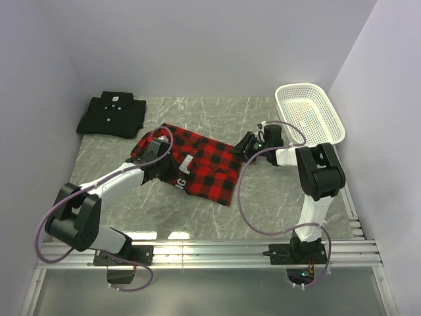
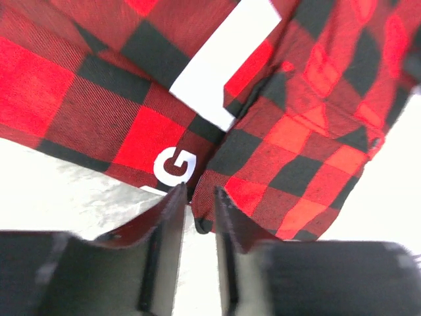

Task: Fold and stack the long sleeve shirts
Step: Fold the shirt

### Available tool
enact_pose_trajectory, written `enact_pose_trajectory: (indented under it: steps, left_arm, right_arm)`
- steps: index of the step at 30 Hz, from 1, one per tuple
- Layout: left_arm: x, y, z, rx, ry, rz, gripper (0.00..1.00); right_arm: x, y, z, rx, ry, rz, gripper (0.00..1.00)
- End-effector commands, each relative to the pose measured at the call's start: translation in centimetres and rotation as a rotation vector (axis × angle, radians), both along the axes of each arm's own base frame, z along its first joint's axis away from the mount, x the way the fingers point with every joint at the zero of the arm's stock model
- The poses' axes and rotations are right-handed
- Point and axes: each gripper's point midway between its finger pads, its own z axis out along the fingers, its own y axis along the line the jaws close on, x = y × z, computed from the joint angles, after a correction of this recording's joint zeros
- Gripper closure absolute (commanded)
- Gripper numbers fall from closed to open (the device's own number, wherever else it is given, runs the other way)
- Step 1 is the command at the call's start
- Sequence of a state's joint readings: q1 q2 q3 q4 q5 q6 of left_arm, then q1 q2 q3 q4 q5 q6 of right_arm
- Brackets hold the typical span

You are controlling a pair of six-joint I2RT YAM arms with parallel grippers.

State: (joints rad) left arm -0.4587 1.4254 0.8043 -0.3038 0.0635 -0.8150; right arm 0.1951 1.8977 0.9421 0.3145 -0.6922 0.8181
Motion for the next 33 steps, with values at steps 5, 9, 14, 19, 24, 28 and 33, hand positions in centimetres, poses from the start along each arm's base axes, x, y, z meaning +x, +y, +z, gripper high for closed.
enact_pose_trajectory:
  steps: [5,9,14,19,24,28,33]
  left_arm:
    - [1.3,1.4,4.5,0.08,-0.215,-0.014,0.55]
    - [0.2,-1.8,6.8,0.132,-0.318,-0.121,0.37]
    - [-0.3,-5.7,8.7,0.168,-0.392,-0.219,0.2]
    - [-1.5,-10.3,7.8,0.287,-0.41,-0.341,0.14]
    - [-2.3,-15.0,5.8,0.408,-0.413,-0.462,0.19]
    - [-3.0,-17.2,4.1,0.512,-0.413,-0.522,0.2]
    - [-4.2,-19.0,1.1,0.613,-0.379,-0.584,0.24]
  right_arm:
    - [2.8,-3.4,-1.5,-0.111,-0.017,-0.207,0.51]
    - [2.5,-5.2,2.3,-0.213,-0.104,-0.25,0.48]
    - [1.1,-7.9,6.1,-0.334,-0.126,-0.33,0.29]
    - [-1.3,-10.1,11.1,-0.385,-0.199,-0.408,0.08]
    - [-4.5,-12.3,13.9,-0.412,-0.233,-0.48,0.0]
    - [-7.0,-14.3,13.4,-0.436,-0.218,-0.571,0.0]
    - [-9.1,-15.8,13.0,-0.433,-0.235,-0.649,0.0]
